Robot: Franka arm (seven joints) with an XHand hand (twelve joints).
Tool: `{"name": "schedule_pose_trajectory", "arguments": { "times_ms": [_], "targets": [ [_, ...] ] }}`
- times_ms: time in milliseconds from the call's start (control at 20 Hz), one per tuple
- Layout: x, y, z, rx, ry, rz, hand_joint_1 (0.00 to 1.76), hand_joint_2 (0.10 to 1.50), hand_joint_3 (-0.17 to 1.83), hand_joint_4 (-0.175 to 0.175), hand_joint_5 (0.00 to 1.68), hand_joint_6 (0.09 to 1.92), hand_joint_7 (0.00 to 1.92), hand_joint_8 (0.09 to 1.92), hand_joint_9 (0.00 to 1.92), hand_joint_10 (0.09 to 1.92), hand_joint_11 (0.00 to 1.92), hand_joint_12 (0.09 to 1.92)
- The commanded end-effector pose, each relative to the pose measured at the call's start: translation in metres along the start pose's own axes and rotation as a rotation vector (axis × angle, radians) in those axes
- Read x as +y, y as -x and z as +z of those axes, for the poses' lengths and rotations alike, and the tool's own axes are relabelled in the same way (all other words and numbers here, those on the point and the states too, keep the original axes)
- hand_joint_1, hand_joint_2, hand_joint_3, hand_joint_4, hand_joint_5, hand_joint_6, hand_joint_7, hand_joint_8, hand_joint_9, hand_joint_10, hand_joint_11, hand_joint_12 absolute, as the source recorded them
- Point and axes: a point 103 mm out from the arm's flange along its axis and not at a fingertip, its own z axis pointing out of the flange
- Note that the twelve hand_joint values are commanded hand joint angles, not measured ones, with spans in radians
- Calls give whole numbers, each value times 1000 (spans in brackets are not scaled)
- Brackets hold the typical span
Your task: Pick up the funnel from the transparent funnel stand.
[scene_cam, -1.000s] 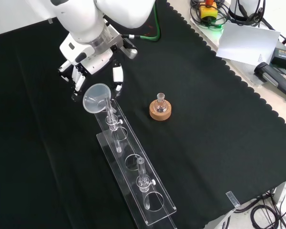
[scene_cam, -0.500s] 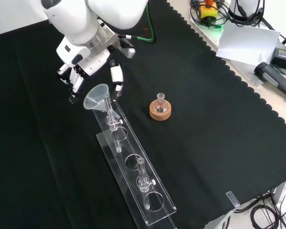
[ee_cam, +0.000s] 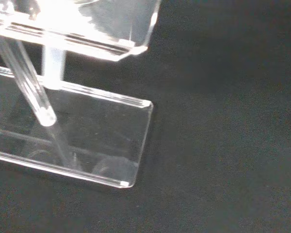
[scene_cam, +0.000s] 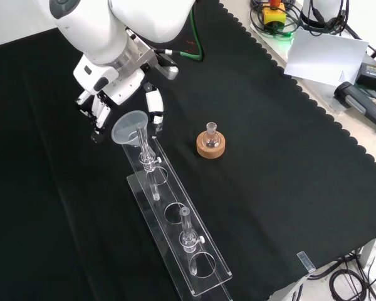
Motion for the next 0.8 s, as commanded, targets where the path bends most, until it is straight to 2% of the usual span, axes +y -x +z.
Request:
{"name": "schedule_pose_trajectory", "arguments": {
  "times_ms": [50, 450, 800],
  "targets": [
    [-1, -1, 3, 22, -1, -1, 467, 616, 391, 2, 473, 87, 787, 466, 675, 587, 0, 1409],
    [-7, 6, 1, 34, 60, 21, 620, 665, 466, 12, 688, 87, 1043, 429, 818, 488, 0, 1435],
    [-12, 8, -5, 43, 129, 32, 694, 672, 536, 21, 780, 87, 1142, 425, 923, 401, 0, 1474]
  ]
}}
